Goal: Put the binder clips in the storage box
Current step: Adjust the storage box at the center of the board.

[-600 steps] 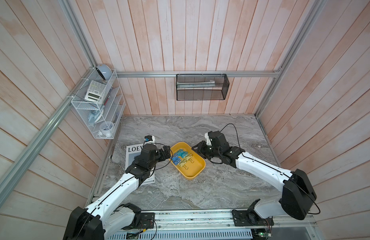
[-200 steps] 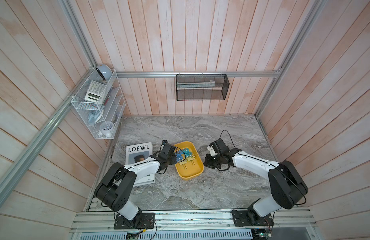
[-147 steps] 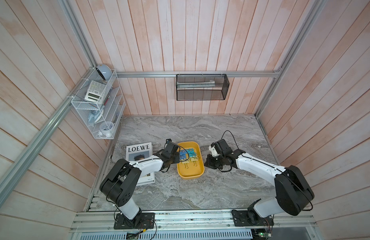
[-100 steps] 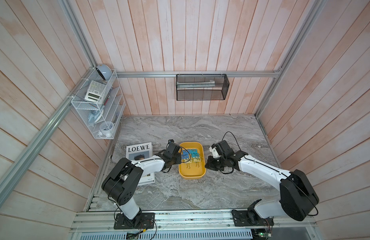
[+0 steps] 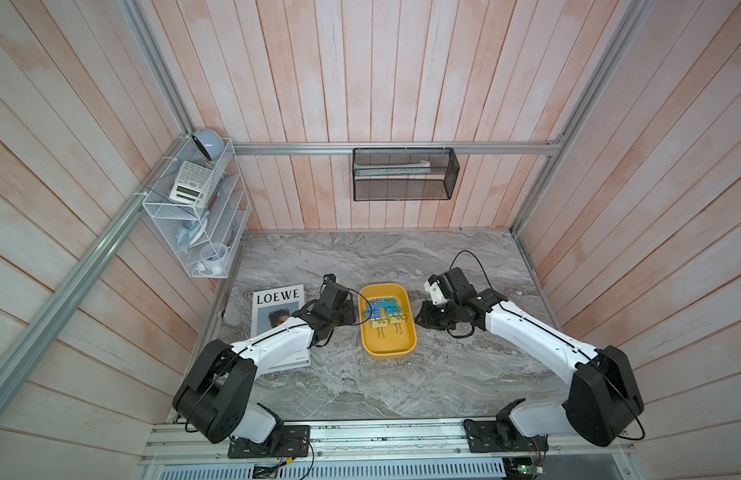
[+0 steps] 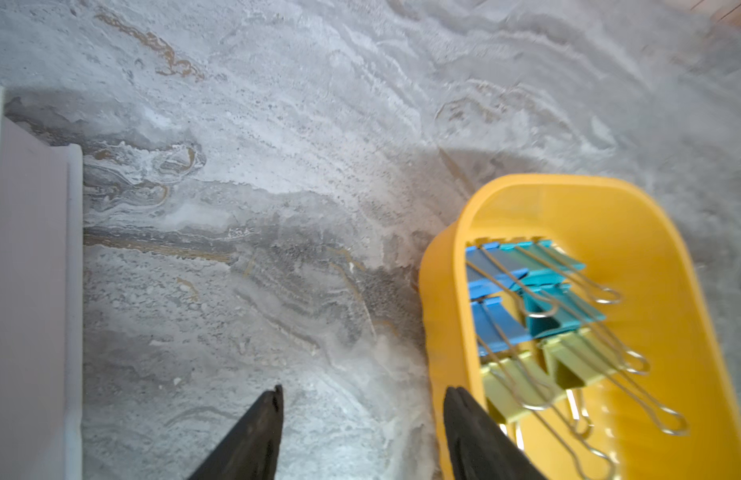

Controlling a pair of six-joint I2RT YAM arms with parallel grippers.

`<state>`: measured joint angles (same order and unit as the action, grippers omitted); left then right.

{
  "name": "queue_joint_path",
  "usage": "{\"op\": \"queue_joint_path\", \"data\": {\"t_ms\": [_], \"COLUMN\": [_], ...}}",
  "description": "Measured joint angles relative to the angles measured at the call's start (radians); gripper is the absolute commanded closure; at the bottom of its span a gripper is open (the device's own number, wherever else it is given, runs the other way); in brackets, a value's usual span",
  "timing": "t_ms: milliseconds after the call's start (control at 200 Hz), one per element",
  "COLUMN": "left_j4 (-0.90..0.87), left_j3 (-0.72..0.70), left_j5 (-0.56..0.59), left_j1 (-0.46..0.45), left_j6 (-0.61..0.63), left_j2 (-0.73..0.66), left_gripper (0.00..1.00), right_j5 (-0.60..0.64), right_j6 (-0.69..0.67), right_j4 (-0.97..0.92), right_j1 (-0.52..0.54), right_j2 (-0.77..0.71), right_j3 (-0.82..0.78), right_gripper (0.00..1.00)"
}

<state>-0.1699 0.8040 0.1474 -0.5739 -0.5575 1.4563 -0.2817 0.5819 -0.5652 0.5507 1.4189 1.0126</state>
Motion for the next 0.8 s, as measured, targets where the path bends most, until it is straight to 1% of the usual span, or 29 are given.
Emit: {"op": "queue_joint_path", "data": {"t_ms": [180,390,565,800], "left_j4": [-0.014,-0.021,-0.042,-0.058], "left_j3": [0.055,0.124,0.128,0.128], "left_j5": [-0.024,-0.04,-0.051,-0.063], "left_j1": [-0.056,-0.058,-0.06,-0.069], "left_j6": [0.013,0.027,0.035,0.039], "left_j2": [0.003,0.08,0.139,0.152], "left_gripper": [0.3,0.3,0.3,0.32], "right_j5": [-0.001,0.001,0.013,0.037], "right_j6": [-0.016,-0.037,-0.045,-0.06], "right_j4": [-0.013,-0.028,-0.038,-0.042], "right_j1": [-0.001,-0.001,-0.001,-0.001], "right_j2": [0.093,0.185,0.22,0.227], "right_j3": [0.055,0.111,0.126,0.128], "right_gripper": [0.77,0.77,0.77,0.77]}}
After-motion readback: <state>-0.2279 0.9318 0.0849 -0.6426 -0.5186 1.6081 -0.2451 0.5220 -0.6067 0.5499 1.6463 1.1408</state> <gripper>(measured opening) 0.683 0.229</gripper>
